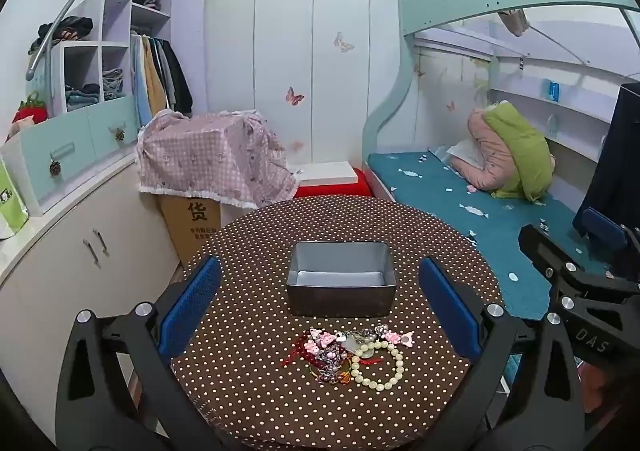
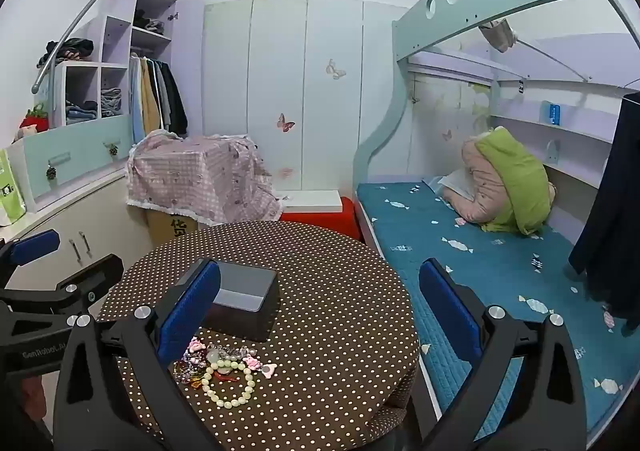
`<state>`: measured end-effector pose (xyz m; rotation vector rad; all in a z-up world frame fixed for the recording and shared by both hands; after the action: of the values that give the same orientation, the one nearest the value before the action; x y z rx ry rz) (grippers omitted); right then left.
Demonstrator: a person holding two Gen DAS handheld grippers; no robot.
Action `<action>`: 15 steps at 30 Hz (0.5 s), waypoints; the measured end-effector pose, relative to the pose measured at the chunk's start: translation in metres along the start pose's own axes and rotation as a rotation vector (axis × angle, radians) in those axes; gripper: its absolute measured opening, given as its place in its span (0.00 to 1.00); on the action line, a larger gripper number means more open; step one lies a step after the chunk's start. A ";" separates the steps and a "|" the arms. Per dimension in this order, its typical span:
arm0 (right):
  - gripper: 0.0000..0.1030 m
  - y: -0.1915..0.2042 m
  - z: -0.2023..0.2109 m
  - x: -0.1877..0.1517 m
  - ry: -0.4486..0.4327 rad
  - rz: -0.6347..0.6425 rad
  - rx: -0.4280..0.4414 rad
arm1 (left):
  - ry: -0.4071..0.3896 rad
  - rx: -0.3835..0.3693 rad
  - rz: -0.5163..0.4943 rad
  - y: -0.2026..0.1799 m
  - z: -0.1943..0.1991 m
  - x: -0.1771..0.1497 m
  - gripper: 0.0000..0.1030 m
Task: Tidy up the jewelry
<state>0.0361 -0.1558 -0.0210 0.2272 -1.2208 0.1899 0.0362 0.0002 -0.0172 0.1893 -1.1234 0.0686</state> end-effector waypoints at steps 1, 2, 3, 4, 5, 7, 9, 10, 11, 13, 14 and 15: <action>0.93 0.001 0.000 0.001 -0.001 0.001 -0.002 | -0.002 0.002 -0.003 0.000 0.000 0.000 0.95; 0.93 0.002 0.000 0.001 -0.002 0.003 -0.005 | -0.004 0.003 -0.004 -0.001 0.000 0.001 0.95; 0.93 0.003 0.000 0.002 -0.003 0.003 -0.006 | -0.005 0.004 -0.005 -0.001 -0.001 0.001 0.95; 0.93 0.005 0.000 0.003 -0.004 0.002 -0.006 | -0.009 0.004 -0.005 -0.001 -0.001 0.001 0.95; 0.93 0.004 -0.001 0.003 0.003 -0.001 0.018 | -0.014 0.000 -0.003 -0.001 0.001 0.001 0.95; 0.93 0.004 -0.002 0.004 0.006 0.000 0.022 | -0.013 0.002 -0.002 0.003 0.000 0.002 0.95; 0.93 0.004 0.000 0.000 -0.002 -0.004 0.025 | -0.015 0.009 -0.001 0.003 0.000 -0.001 0.95; 0.93 0.003 0.000 -0.001 -0.002 -0.002 0.027 | -0.015 0.012 0.002 0.006 0.002 -0.001 0.95; 0.93 0.010 0.001 0.002 0.007 0.008 0.027 | -0.014 0.015 0.004 0.009 0.003 -0.002 0.95; 0.93 0.012 0.000 0.003 0.013 0.008 0.029 | -0.006 0.015 0.007 0.012 0.004 0.000 0.95; 0.93 0.012 0.000 0.003 0.014 0.008 0.032 | 0.001 0.024 0.011 0.011 0.004 0.000 0.95; 0.93 0.012 0.000 0.002 0.016 0.007 0.034 | 0.005 0.026 0.010 0.012 0.003 -0.001 0.95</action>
<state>0.0340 -0.1437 -0.0179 0.2506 -1.2033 0.2189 0.0315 0.0118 -0.0153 0.2067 -1.1188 0.0922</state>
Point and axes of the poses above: each gripper's, at about its wrist camera, not at the fingertips, and z roughly against the way its jaws point, y to its left, x to its top, the point moved 4 cm from there along -z, roughly the way its jaws point, and after that the axes turned 11 degrees about x, right-handed, at the moved point
